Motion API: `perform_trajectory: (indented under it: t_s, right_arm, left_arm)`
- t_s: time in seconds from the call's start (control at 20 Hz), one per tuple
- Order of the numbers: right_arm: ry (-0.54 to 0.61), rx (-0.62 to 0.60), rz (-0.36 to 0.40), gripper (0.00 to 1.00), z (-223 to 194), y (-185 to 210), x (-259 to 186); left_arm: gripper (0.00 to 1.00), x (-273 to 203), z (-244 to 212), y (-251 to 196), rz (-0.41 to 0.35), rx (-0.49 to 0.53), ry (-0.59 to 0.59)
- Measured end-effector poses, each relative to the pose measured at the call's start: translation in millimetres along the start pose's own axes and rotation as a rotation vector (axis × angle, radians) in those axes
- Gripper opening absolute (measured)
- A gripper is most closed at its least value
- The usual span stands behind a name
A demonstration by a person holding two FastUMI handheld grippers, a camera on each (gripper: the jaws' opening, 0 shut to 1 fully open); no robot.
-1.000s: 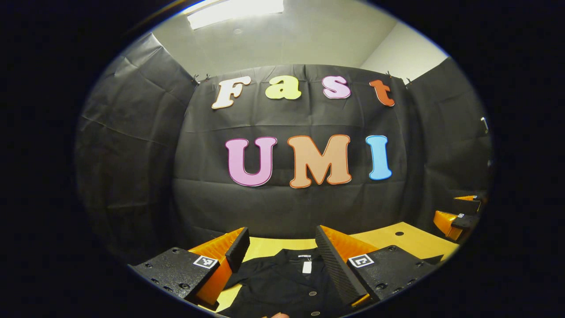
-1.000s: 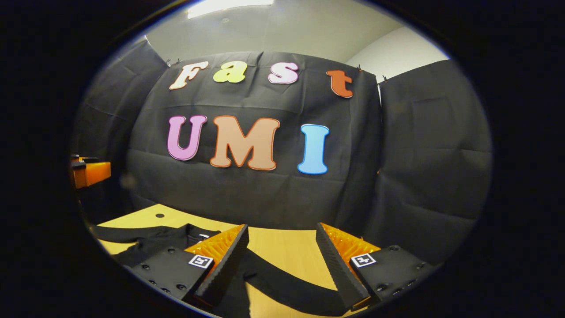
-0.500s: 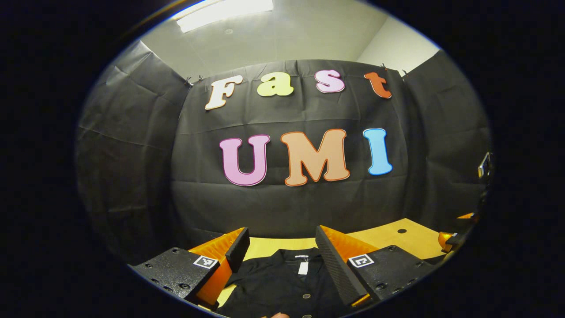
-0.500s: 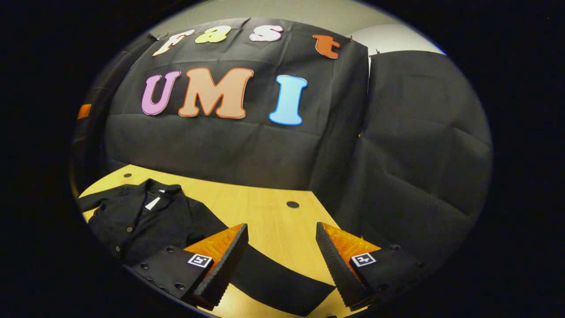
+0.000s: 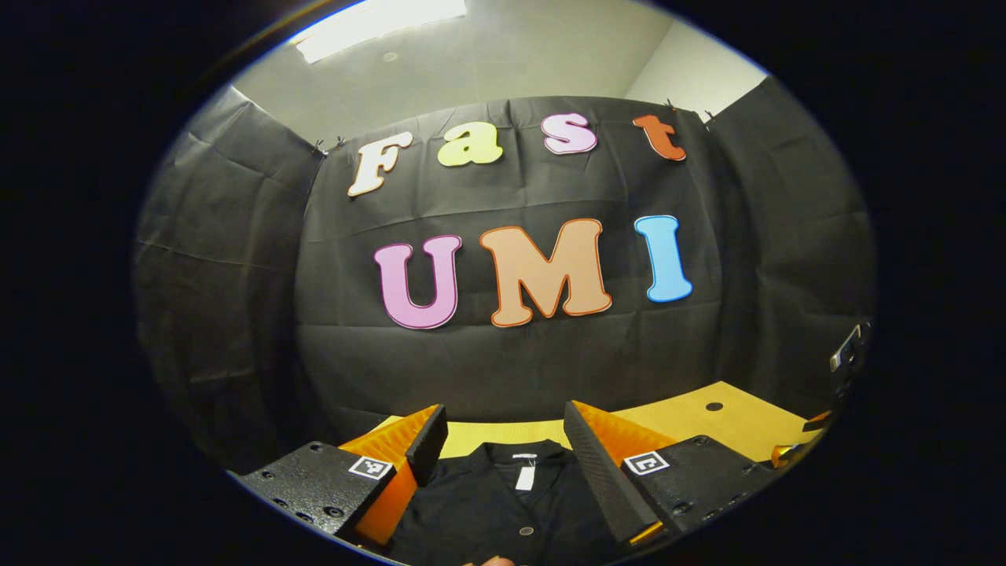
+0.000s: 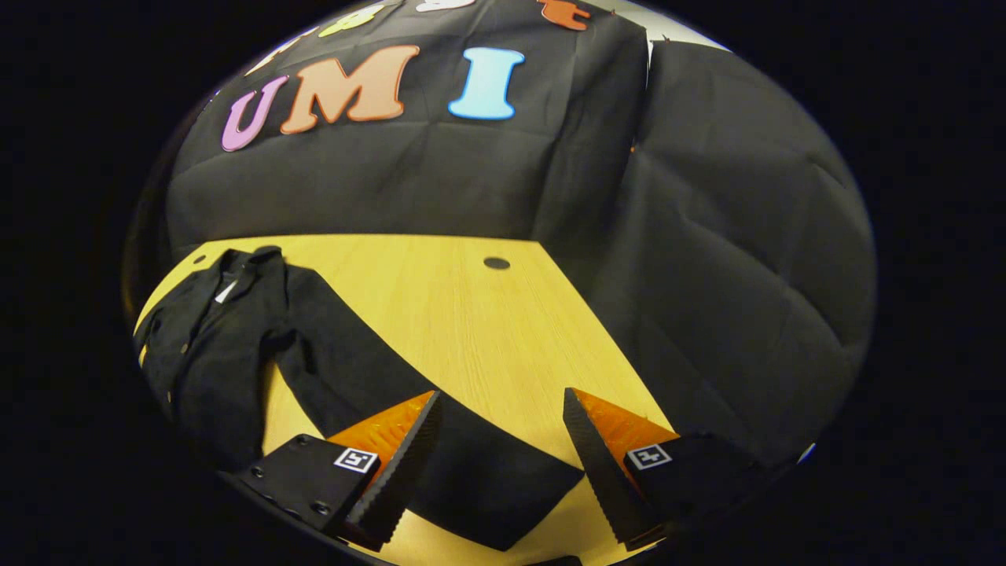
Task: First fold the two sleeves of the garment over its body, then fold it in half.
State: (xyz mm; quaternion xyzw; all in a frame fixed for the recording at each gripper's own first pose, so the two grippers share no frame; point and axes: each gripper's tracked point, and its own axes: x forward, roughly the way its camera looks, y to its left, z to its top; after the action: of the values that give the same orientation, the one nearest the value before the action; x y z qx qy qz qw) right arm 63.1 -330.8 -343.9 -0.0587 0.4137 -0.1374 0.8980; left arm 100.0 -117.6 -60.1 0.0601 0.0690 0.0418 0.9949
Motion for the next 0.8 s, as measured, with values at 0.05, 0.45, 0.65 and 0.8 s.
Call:
perform_trajectory:
  t_s: [0.05,0.45,0.65,0.8]
  right_arm:
    - [0.036,0.0,-0.001,0.99,-10,-5,6]
    - [0.226,0.054,0.032,1.0,-56,-17,41]
    - [0.268,0.186,0.082,1.0,-65,-22,39]
    - [0.267,0.149,0.113,0.86,-52,-15,35]
  left_arm:
    - [0.91,1,-2,-3,0.003,0.001,0.006]
    - [0.91,10,-10,-26,0.011,0.014,0.031]
    - [0.91,12,-10,-39,0.006,0.021,0.036]
    - [0.91,11,-9,-41,0.013,0.031,0.03]
